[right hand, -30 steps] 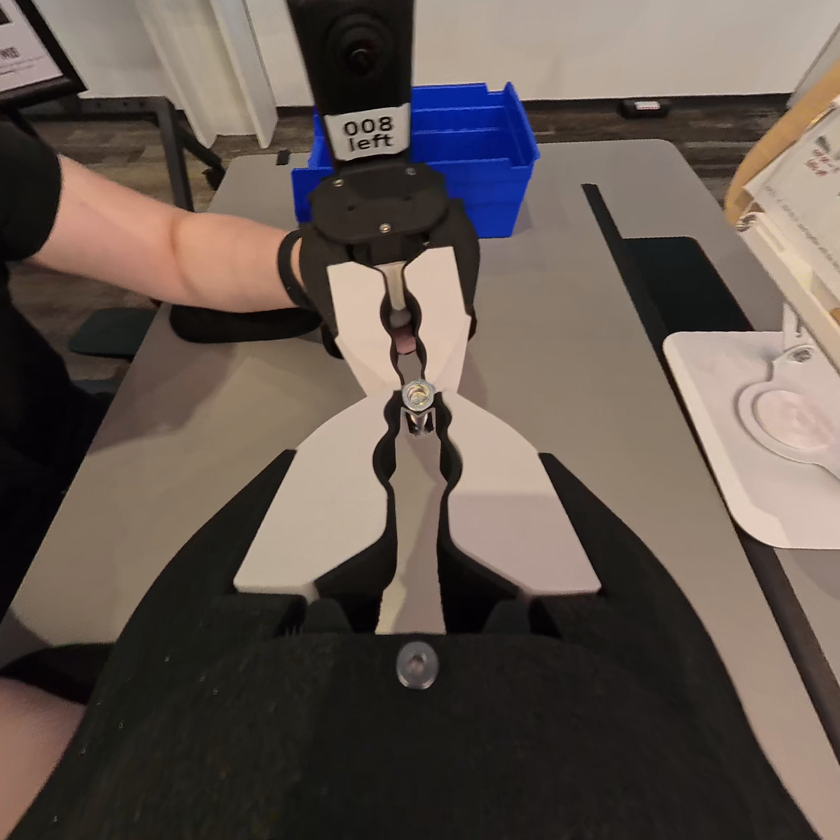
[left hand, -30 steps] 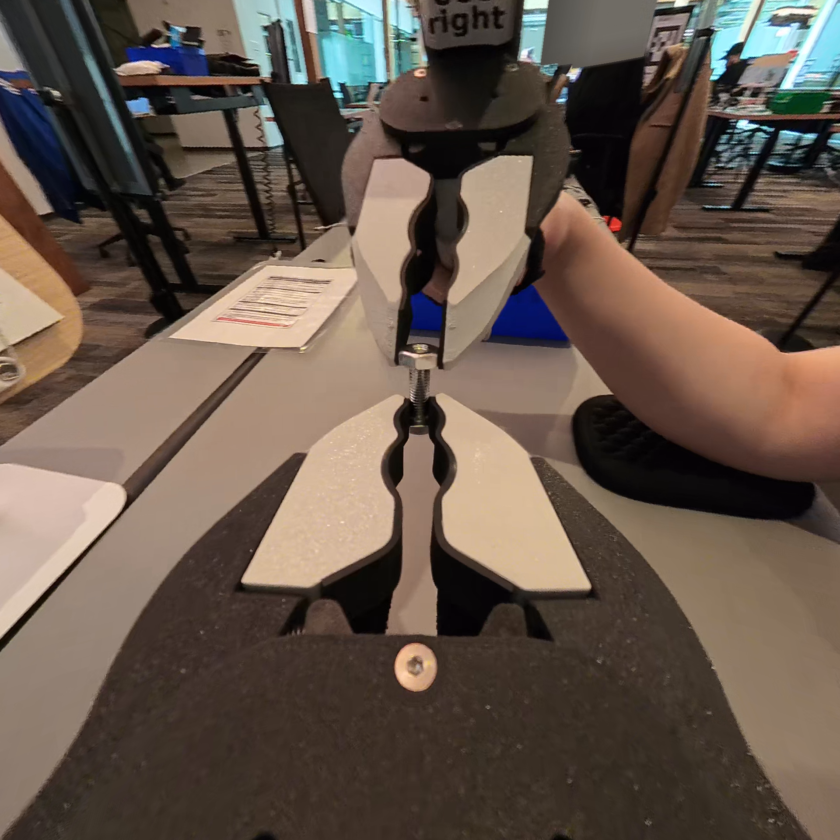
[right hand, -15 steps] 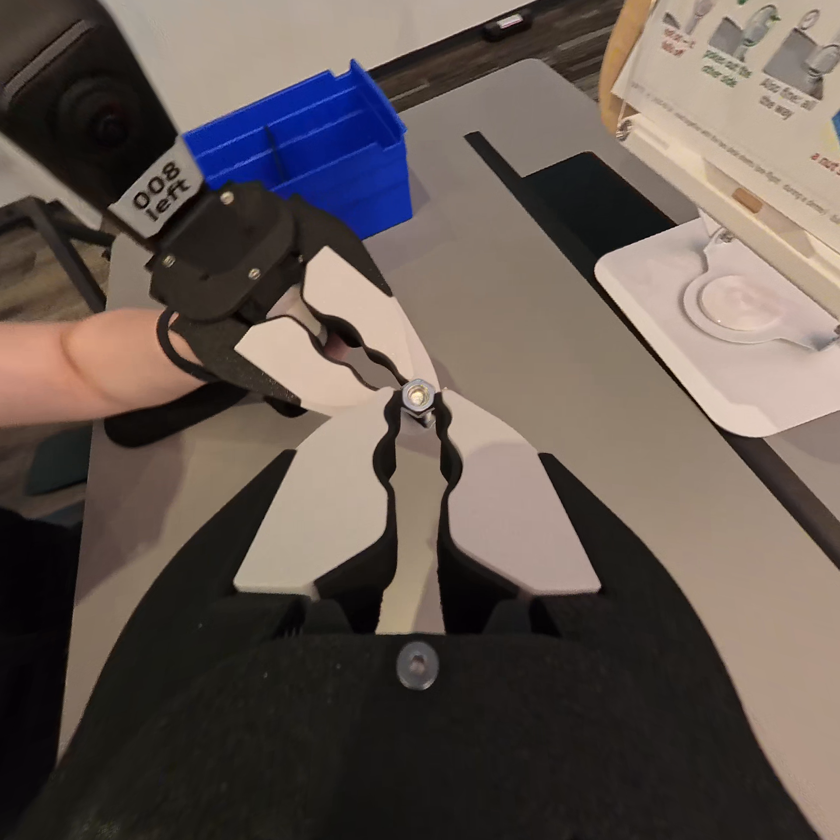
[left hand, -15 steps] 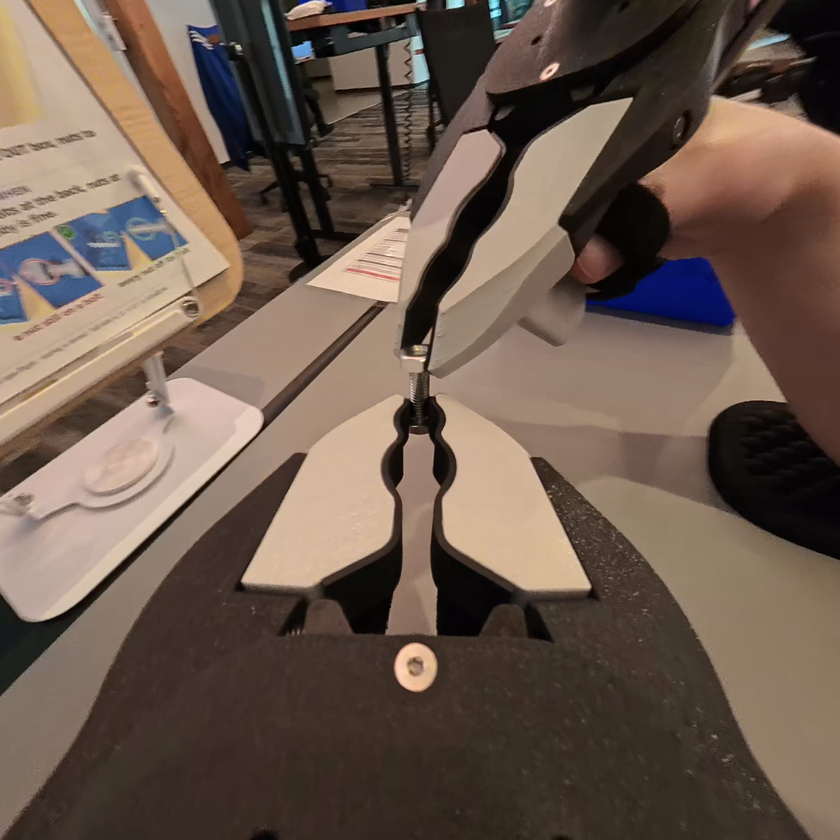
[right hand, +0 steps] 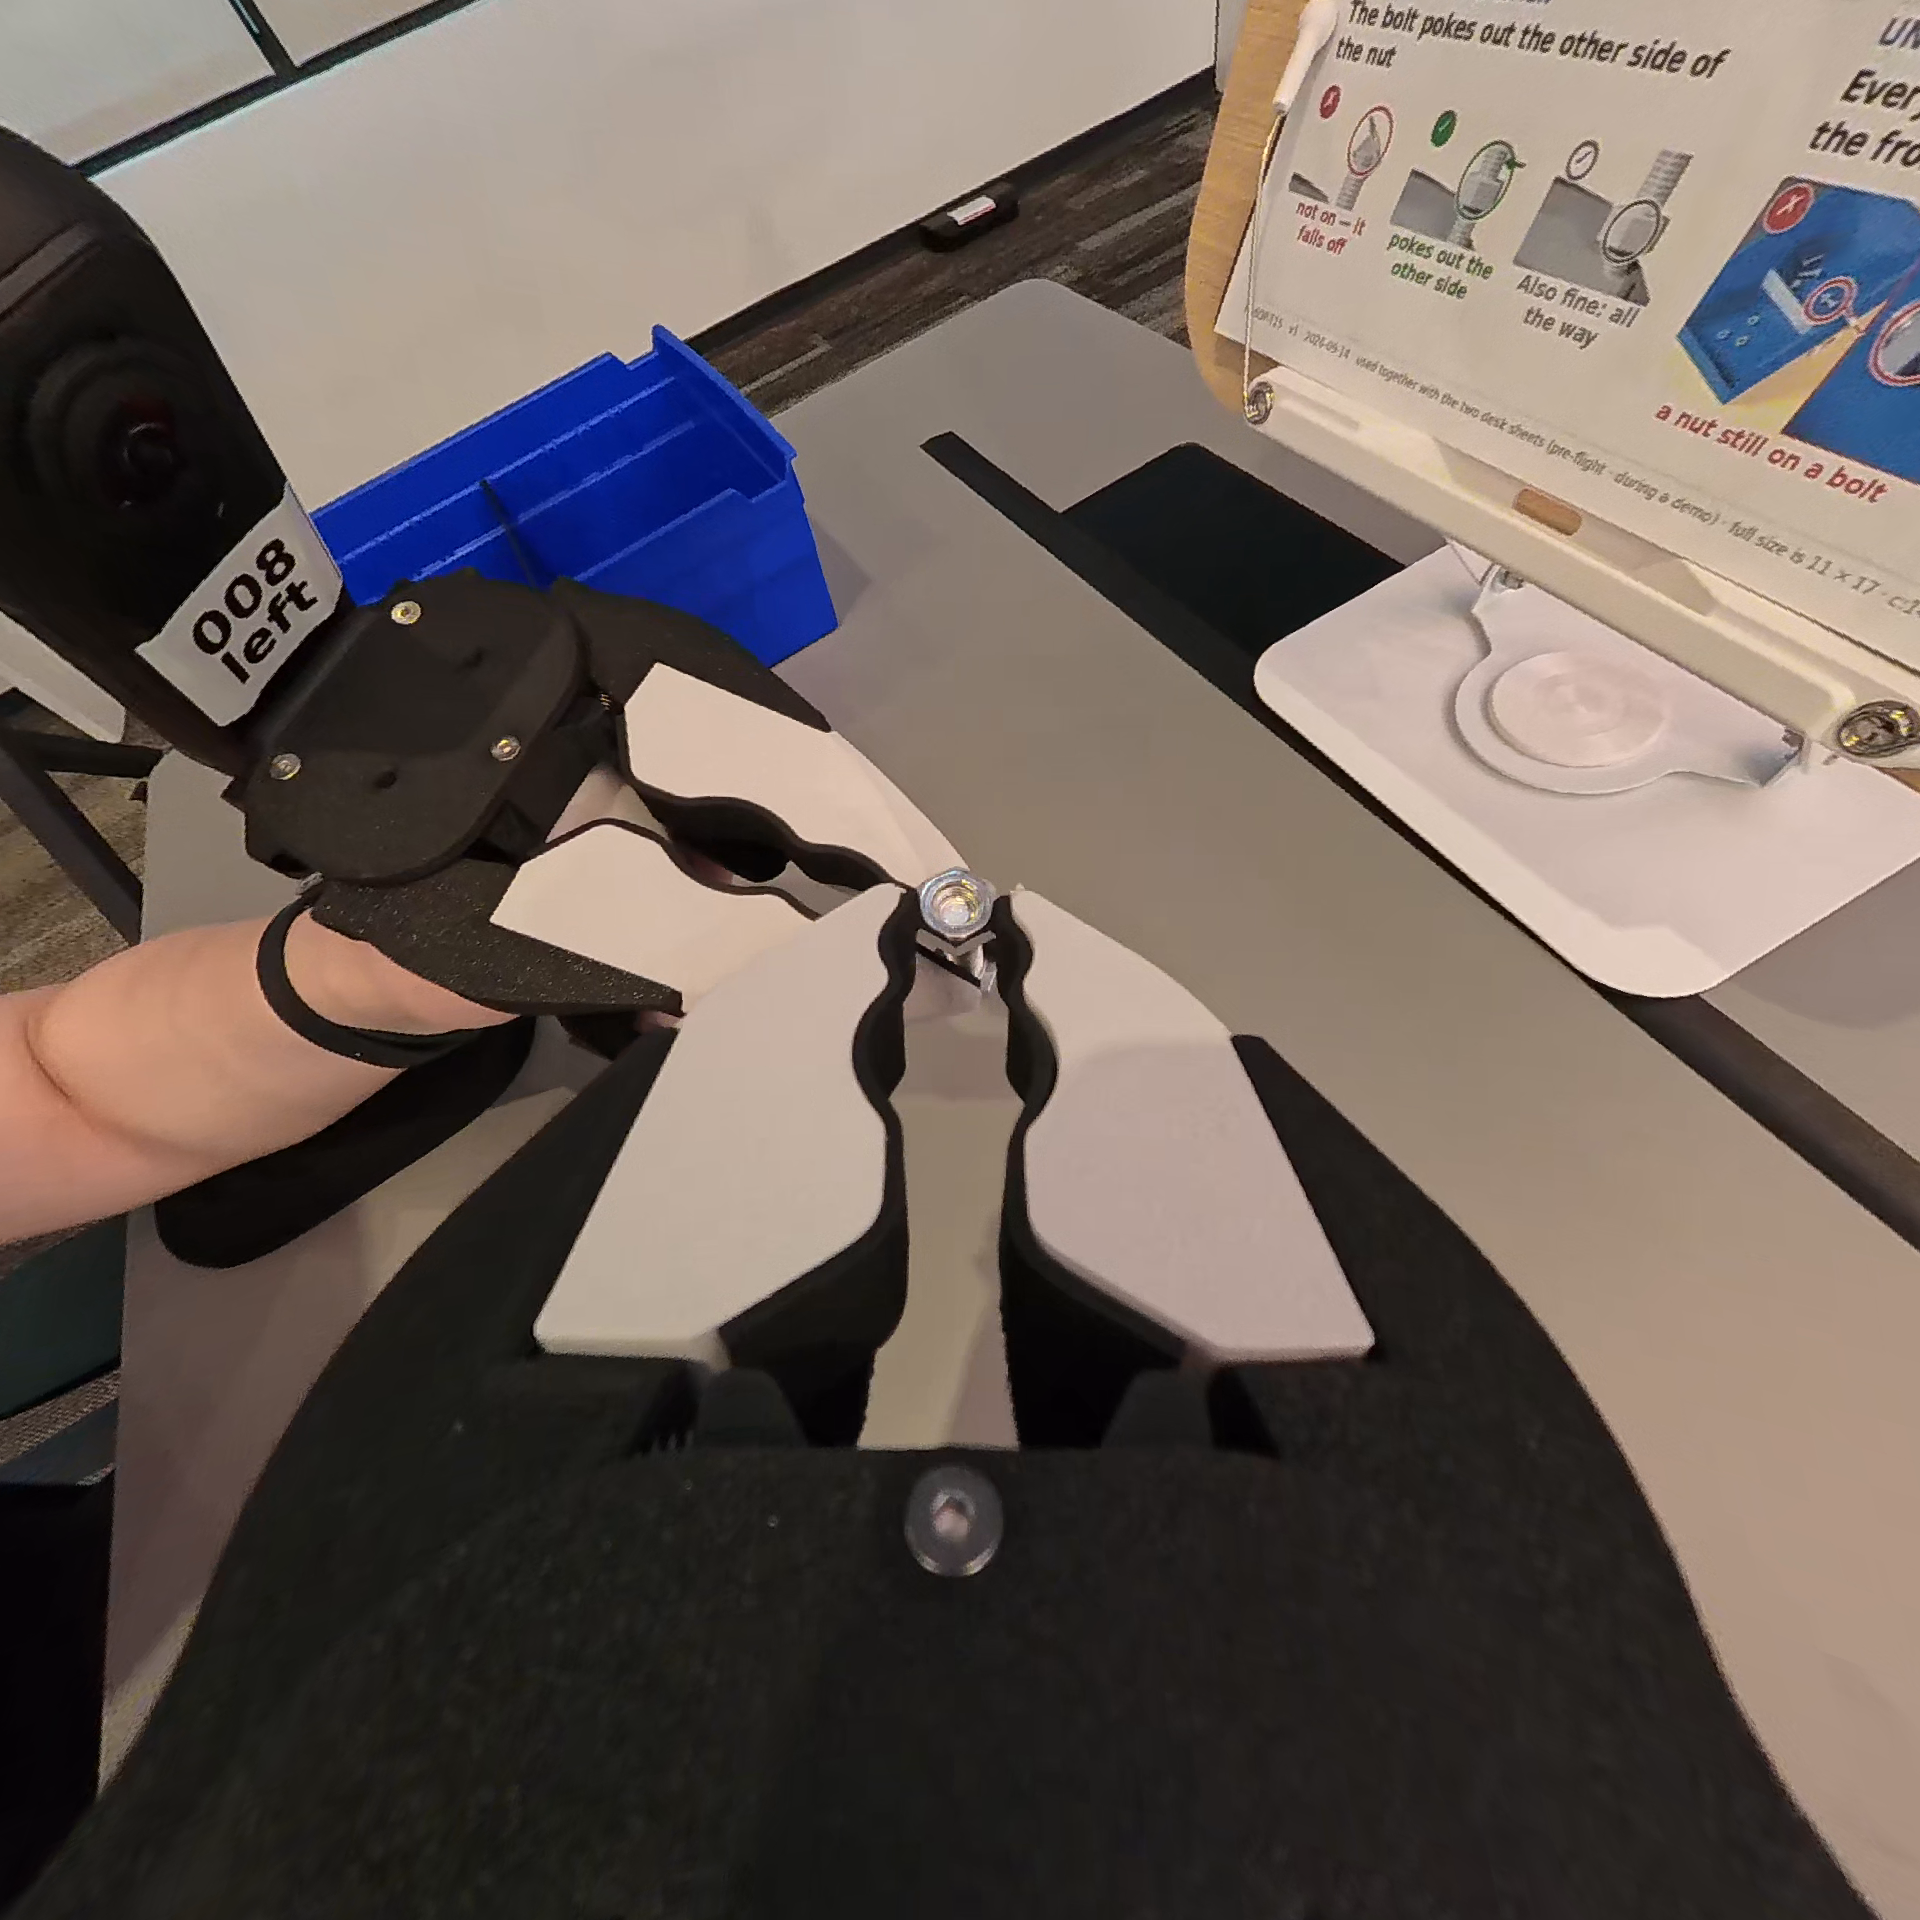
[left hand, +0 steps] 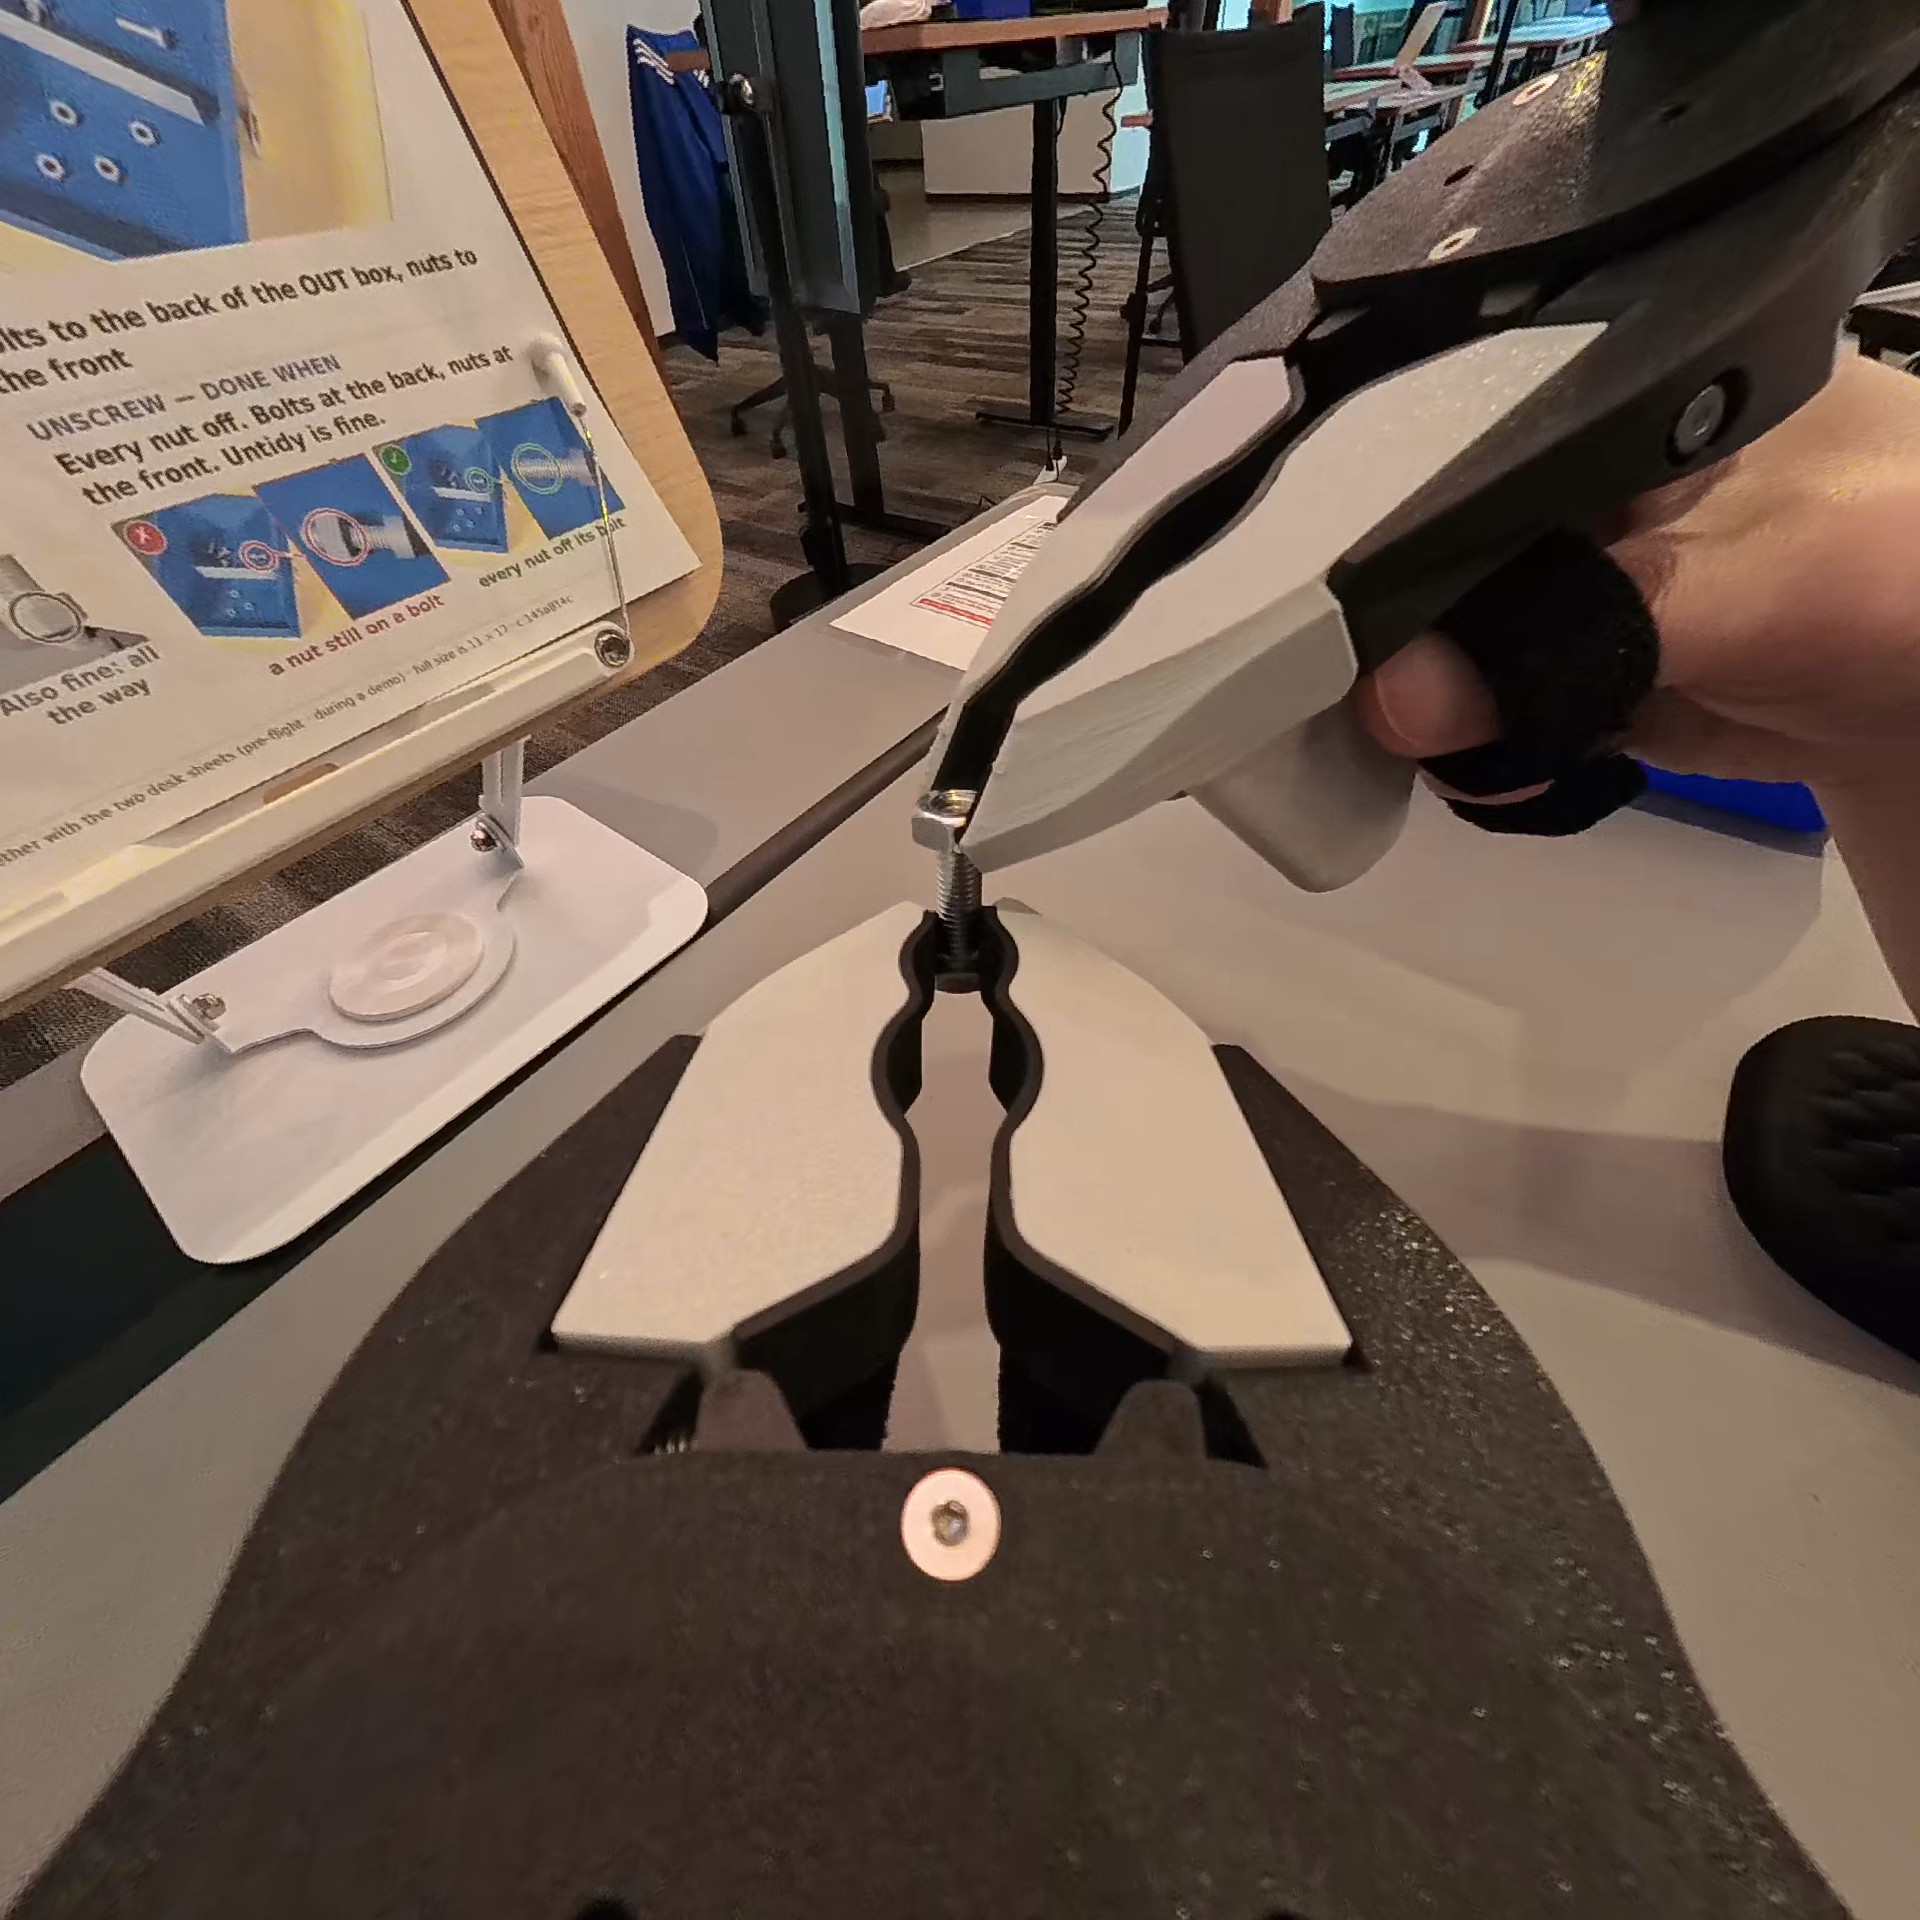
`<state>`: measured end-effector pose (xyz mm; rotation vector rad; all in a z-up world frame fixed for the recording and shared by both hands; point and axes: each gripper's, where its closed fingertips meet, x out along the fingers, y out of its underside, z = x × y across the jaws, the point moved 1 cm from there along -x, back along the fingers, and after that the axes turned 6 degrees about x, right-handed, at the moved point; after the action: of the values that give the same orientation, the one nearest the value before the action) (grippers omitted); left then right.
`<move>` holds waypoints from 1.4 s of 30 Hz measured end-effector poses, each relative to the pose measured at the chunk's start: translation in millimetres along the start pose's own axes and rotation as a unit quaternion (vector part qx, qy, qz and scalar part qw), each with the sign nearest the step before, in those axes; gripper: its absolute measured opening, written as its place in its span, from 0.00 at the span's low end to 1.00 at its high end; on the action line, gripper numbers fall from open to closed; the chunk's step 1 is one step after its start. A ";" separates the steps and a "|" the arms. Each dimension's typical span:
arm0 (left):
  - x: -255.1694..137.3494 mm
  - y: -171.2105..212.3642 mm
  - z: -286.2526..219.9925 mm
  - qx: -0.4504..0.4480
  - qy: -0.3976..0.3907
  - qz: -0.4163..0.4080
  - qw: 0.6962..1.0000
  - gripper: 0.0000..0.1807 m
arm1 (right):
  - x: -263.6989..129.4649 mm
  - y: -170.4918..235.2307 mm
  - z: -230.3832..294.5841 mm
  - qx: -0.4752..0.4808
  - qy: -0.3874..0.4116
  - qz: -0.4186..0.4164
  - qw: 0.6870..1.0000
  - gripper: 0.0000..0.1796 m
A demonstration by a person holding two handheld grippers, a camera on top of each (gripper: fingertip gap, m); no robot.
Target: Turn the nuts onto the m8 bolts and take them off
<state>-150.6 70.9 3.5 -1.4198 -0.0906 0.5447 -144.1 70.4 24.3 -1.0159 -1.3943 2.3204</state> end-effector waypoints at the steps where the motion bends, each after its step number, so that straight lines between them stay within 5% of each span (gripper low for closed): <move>1: 0.1 0.0 -0.3 0.000 0.001 0.000 1.000 0.04 | -0.2 -0.1 0.0 -0.001 -0.001 0.000 1.000 0.08; 10: -0.6 -3.6 -6.1 -0.020 0.035 -0.017 0.999 0.04 | -11.1 -3.9 -0.5 -0.045 0.000 -0.005 0.999 0.17; 16: -9.4 -17.5 -43.3 -0.001 0.177 -0.068 0.982 0.04 | -39.2 20.9 10.8 -0.227 -0.076 0.021 0.971 0.21; 20: -13.6 -18.4 -62.7 0.014 0.234 -0.073 0.969 0.04 | -53.2 21.6 22.6 -0.246 -0.142 -0.019 0.959 0.18; 28: -12.2 -17.7 -74.4 0.039 0.240 -0.064 0.968 0.04 | -57.9 33.1 39.4 -0.245 -0.219 -0.006 0.944 0.14; 42: -12.3 -21.5 -62.4 0.033 0.202 -0.067 0.976 0.04 | -51.0 24.4 33.9 -0.212 -0.199 -0.012 0.957 0.08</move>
<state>-131.2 7.9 16.6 -1.4212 0.1554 0.1390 -126.7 7.9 36.0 -0.6310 -2.1141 2.3474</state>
